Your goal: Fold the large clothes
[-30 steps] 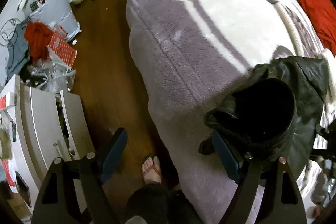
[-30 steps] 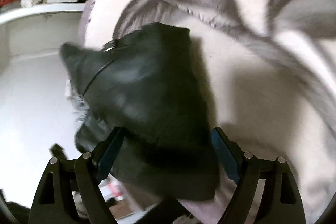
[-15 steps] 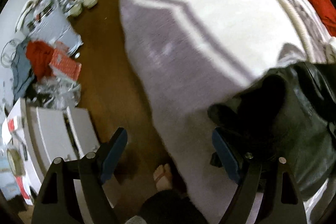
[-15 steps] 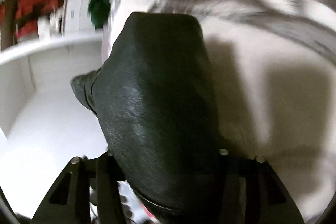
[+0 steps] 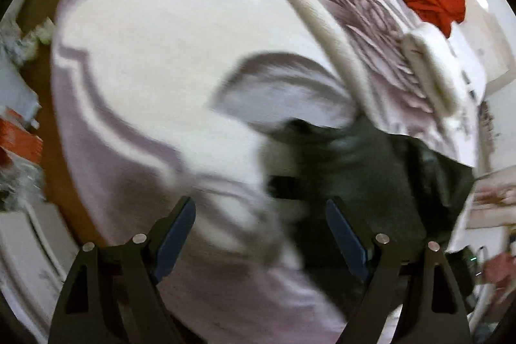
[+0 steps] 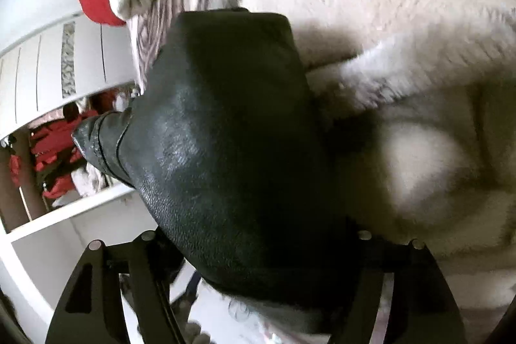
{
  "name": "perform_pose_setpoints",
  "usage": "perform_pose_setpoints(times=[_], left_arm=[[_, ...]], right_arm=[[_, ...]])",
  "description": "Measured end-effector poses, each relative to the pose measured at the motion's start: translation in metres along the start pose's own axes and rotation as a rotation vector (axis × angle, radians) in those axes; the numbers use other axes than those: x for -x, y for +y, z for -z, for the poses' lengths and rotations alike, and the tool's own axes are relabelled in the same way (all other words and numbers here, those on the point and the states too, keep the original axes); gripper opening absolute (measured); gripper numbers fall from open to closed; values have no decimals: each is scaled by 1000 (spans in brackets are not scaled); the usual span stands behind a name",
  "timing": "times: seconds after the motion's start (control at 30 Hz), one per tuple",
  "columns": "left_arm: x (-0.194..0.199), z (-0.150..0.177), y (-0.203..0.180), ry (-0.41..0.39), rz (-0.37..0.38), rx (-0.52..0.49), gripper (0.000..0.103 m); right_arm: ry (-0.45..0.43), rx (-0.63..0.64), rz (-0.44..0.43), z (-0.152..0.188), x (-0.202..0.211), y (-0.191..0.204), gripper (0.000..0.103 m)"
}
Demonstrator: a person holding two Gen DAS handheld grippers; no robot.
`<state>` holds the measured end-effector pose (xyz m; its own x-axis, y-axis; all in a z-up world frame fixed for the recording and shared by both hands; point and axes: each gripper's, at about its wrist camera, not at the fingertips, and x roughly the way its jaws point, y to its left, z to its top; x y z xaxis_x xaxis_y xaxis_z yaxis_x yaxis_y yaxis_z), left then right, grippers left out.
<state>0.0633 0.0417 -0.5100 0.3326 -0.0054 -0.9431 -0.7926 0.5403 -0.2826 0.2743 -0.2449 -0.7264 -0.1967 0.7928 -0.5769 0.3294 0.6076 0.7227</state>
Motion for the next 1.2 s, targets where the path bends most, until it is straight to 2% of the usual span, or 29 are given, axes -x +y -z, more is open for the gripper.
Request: perform_pose_setpoints(times=[0.1,0.13,0.2,0.27,0.3,0.37,0.4,0.47,0.5,0.57,0.6,0.63,0.67,0.73,0.87,0.93,1.03,1.1,1.13,1.2], left_arm=[[-20,2,-12,72,123,90,82],[-24,1,-15,89,140,106,82],[-39,1,-21,131,214,149,82],[-49,-1,-24,125,245,167,82],[-53,-3,-26,106,252,177,75],[-56,-6,-26,72,263,194,44],[-56,-7,-26,59,254,201,35],[-50,-4,-23,24,277,212,25],[-44,-1,-22,5,283,208,23],[-31,7,-16,-20,294,203,23],[-25,12,-13,-31,295,206,22],[-23,13,-11,-36,296,215,22],[-22,14,-8,-39,303,226,22],[-29,10,-2,-31,317,244,22],[-62,5,12,15,293,261,24],[-77,3,17,25,314,245,26],[-77,0,18,47,326,222,28],[-66,-1,19,72,350,222,33],[-61,0,21,88,362,225,36],[-50,4,26,116,369,239,60]], right_arm=[[14,56,106,-9,20,4,75],[-7,97,156,-9,34,12,75],[-47,176,221,-13,51,34,75],[-83,310,277,-20,65,72,76],[-75,377,289,-25,64,90,76],[-47,487,310,-39,51,121,76],[-33,537,316,-44,43,134,76],[32,635,322,-50,21,168,76],[74,669,328,-52,7,180,76],[172,732,332,-58,-26,198,74],[156,753,361,-59,-39,205,64],[167,743,393,-65,-53,208,20],[149,727,424,-69,-58,209,13],[127,686,438,-81,-73,210,10],[109,693,520,-97,-98,203,7],[117,679,541,-111,-107,199,7],[143,624,543,-126,-117,189,8],[178,559,491,-132,-108,191,9],[205,524,448,-130,-98,192,15],[191,497,375,-122,-70,195,32]])
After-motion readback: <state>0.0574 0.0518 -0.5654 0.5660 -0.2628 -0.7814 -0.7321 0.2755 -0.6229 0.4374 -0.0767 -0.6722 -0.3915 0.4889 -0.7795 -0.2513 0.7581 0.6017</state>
